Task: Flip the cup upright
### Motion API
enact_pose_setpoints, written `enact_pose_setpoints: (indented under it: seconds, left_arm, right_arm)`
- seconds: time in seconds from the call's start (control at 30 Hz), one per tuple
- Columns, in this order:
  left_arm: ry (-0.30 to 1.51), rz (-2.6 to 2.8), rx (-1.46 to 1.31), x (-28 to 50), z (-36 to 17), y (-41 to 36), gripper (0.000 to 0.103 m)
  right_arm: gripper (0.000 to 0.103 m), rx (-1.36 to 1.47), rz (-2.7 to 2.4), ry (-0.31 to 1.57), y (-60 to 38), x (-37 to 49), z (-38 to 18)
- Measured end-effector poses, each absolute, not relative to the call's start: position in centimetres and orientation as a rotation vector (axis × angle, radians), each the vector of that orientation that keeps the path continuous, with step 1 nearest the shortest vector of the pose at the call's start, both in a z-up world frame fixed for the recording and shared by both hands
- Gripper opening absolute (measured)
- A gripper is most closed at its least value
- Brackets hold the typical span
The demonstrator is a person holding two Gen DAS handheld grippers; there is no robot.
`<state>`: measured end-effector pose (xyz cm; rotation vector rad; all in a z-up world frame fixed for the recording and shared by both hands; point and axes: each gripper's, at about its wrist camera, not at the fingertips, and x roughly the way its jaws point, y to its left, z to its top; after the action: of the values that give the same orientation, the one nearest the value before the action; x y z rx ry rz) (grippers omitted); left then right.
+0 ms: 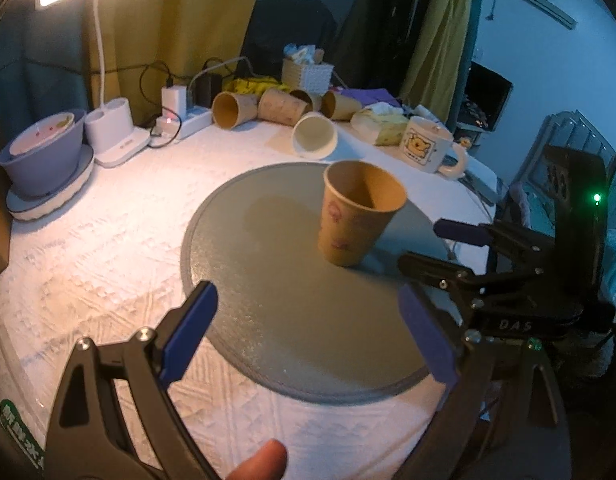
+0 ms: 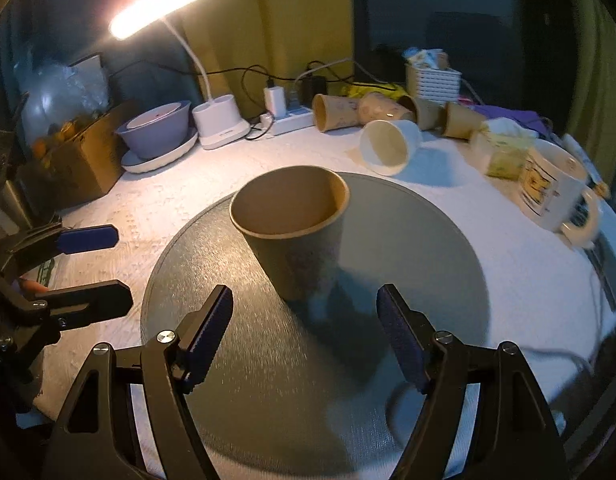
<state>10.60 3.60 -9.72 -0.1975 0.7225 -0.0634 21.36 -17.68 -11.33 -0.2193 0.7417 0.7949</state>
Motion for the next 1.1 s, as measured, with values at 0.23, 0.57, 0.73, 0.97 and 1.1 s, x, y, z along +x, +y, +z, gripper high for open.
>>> enact_pose_setpoints:
  seconds: [0.23,0.57,0.73,0.97,1.1]
  left_arm:
    - [0.648,-0.048,-0.162,8.5,-8.2,2.0,0.093]
    - [0.544,-0.069,-0.151,5.3,-5.7,0.5,0.093]
    - [0.492,-0.052,-0.144,3.6,-4.2,0.1,0.093]
    - [0.41,-0.044,-0.128,1.3,-1.7,-0.5,0.093]
    - [0.372,-0.047,-0.119,0.6,-0.5,-0.9,0.093]
  right_arm:
    - [0.077,-0.185,0.708,0.721,-20.2,19.1,-10.0]
    - [0.077,-0.162,0.628,0.639,-23.0,15.7,-7.4]
    - [0.077,-0.157,0.607,0.594,-24.0,13.8,-5.8]
    - [0.077,-0.144,0.594,0.53,-25.3,11.5,-3.5]
    - [0.077,-0.134,0.587,0.489,-26.1,10.4,-2.2]
